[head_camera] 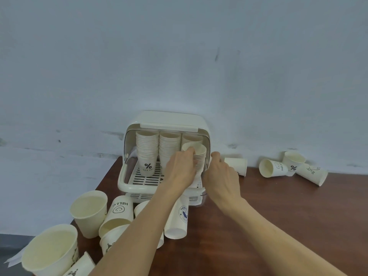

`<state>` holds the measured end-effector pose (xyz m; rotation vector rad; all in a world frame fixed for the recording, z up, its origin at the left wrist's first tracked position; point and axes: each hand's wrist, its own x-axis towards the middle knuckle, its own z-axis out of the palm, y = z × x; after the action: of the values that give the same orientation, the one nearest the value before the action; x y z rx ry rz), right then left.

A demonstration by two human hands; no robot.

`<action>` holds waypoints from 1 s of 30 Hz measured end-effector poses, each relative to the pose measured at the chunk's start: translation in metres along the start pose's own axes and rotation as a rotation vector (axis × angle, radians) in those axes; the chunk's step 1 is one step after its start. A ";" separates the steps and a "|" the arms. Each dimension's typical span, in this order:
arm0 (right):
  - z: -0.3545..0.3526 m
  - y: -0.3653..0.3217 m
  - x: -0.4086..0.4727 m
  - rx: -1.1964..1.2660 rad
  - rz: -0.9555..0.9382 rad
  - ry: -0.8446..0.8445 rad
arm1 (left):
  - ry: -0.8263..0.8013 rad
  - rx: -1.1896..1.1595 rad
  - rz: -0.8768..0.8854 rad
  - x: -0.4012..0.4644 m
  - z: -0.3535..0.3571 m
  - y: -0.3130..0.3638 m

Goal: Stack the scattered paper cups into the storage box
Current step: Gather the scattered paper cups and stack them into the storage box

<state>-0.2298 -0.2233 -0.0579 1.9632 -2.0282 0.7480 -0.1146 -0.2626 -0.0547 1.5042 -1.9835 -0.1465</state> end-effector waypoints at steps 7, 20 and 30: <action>-0.028 0.001 -0.015 0.009 -0.011 -0.052 | 0.031 0.025 -0.038 -0.016 -0.013 0.012; -0.110 -0.012 -0.078 0.138 -0.079 -0.162 | 0.075 -0.005 0.002 -0.118 -0.071 0.065; -0.163 -0.012 -0.149 0.211 -0.147 -0.245 | 0.077 -0.058 -0.071 -0.217 -0.101 0.093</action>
<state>-0.2359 -0.0122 0.0091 2.3994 -1.9733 0.7462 -0.1052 -0.0078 -0.0235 1.5210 -1.8513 -0.1727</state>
